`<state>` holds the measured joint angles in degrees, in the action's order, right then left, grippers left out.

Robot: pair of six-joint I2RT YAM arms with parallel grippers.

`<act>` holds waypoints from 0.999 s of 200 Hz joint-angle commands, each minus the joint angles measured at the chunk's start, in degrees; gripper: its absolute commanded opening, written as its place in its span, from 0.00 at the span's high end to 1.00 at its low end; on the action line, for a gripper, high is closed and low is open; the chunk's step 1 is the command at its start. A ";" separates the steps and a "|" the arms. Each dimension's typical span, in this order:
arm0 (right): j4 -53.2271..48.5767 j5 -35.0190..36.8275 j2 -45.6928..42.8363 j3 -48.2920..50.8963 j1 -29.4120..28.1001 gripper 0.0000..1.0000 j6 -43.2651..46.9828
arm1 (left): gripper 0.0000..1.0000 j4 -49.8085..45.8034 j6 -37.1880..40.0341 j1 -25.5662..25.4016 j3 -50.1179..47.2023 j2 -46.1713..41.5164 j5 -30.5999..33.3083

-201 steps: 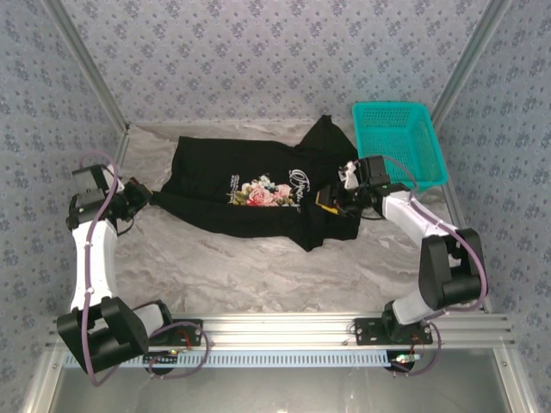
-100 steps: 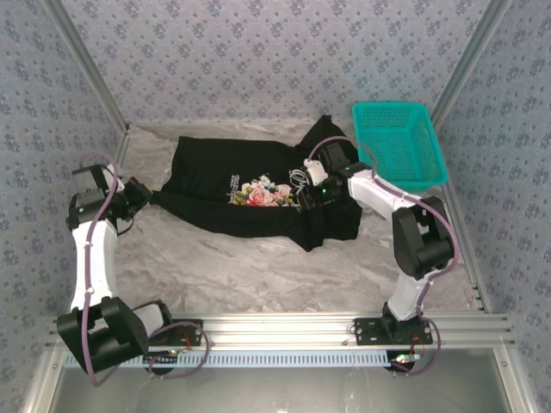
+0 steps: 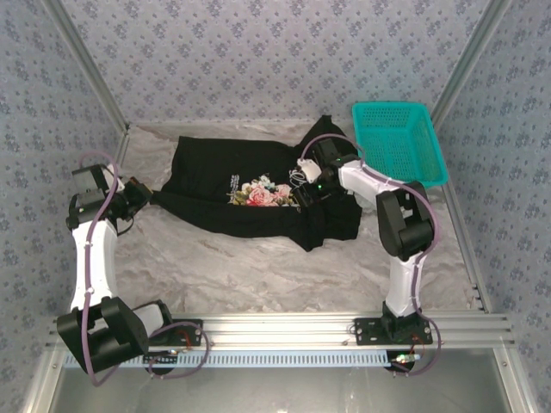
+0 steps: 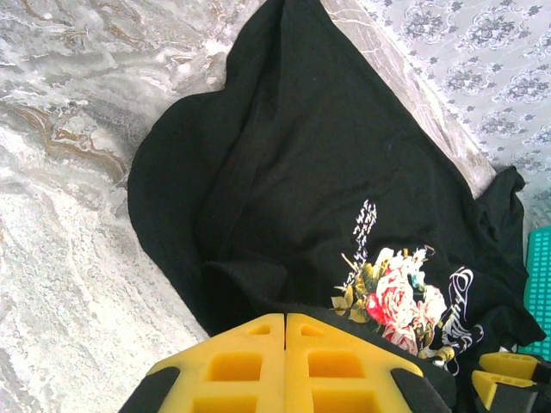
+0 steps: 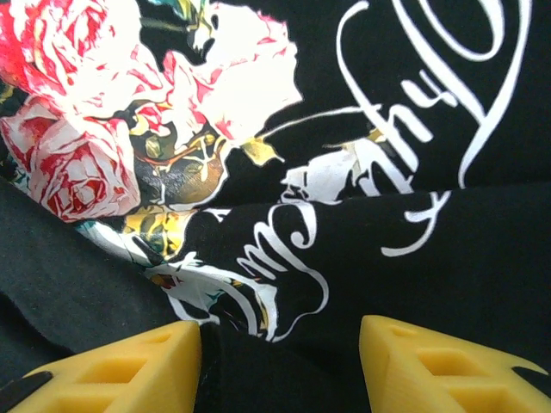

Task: Fold the inside-out t-shirt

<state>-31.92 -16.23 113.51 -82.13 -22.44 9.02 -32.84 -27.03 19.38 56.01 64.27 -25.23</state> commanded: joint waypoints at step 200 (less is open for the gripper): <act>13.12 -8.88 -60.91 9.70 25.83 1.00 -31.18 | 1.00 0.59 -6.84 1.94 7.03 -8.46 1.61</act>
<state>-23.59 -23.88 54.08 -68.40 3.68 -14.61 -33.36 -29.71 20.91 57.80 59.94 -23.99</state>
